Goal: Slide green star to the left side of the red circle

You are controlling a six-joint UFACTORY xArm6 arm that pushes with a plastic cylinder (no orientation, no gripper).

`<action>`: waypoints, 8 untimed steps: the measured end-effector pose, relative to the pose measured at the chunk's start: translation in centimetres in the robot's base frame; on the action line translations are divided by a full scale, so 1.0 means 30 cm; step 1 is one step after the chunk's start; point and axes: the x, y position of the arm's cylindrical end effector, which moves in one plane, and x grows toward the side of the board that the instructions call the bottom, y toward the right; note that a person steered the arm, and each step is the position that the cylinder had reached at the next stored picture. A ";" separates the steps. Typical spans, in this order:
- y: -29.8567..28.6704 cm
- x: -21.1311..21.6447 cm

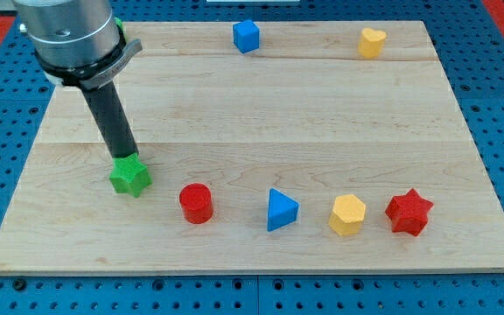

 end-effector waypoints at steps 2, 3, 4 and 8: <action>-0.002 0.080; -0.002 0.080; 0.016 0.098; 0.233 -0.145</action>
